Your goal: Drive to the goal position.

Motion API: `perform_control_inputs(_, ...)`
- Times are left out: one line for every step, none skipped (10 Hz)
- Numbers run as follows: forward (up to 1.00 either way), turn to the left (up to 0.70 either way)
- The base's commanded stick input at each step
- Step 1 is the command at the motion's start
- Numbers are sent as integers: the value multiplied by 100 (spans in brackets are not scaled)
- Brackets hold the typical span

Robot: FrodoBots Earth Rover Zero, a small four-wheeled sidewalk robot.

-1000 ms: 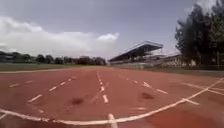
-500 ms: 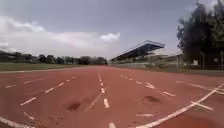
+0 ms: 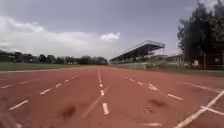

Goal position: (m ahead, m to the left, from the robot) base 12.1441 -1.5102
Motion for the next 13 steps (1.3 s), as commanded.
perform_control_inputs(45, 0)
perform_control_inputs(45, 0)
perform_control_inputs(45, 0)
perform_control_inputs(45, 0)
perform_control_inputs(45, 0)
perform_control_inputs(45, 0)
perform_control_inputs(45, 0)
perform_control_inputs(45, 0)
perform_control_inputs(45, 0)
perform_control_inputs(45, 0)
perform_control_inputs(45, 0)
perform_control_inputs(45, 0)
perform_control_inputs(45, 0)
